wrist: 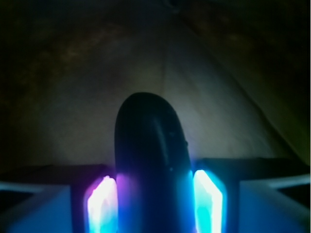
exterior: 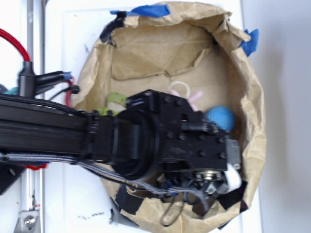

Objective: Grab the plastic pickle.

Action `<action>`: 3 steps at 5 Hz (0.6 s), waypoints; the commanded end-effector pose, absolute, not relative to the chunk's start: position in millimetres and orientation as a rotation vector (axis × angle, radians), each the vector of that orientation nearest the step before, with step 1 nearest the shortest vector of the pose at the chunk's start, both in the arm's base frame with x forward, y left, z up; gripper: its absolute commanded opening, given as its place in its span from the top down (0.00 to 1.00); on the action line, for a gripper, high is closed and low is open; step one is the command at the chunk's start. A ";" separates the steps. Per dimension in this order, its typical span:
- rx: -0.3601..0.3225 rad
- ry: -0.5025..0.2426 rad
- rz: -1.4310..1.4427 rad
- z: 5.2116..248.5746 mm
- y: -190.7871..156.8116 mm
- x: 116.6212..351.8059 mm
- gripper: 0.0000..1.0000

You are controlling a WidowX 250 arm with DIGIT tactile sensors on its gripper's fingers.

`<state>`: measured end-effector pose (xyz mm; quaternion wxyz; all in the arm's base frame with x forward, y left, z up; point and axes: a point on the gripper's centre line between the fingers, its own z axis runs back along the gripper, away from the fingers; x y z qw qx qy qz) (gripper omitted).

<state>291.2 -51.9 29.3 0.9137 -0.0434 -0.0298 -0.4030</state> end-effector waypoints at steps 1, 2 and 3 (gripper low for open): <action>-0.131 -0.095 -0.540 102.1 -19.4 291.0 1.00; -0.035 -0.209 -0.342 140.9 -3.5 276.7 1.00; -0.006 -0.248 -0.214 170.1 4.5 265.4 1.00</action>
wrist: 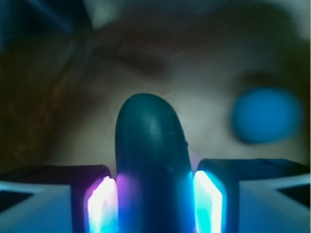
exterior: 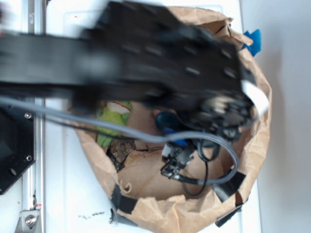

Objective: Grab the plastic pickle.

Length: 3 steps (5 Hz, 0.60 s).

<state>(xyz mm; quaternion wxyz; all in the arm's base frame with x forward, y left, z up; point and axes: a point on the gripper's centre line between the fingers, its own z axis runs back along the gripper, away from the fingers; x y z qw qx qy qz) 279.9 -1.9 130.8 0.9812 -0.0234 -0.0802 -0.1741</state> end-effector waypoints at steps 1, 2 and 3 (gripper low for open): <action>0.034 -0.198 -0.133 183.4 3.4 260.0 1.00; 0.057 -0.149 -0.146 178.4 0.1 255.3 1.00; 0.080 -0.133 -0.132 175.0 -3.0 255.7 1.00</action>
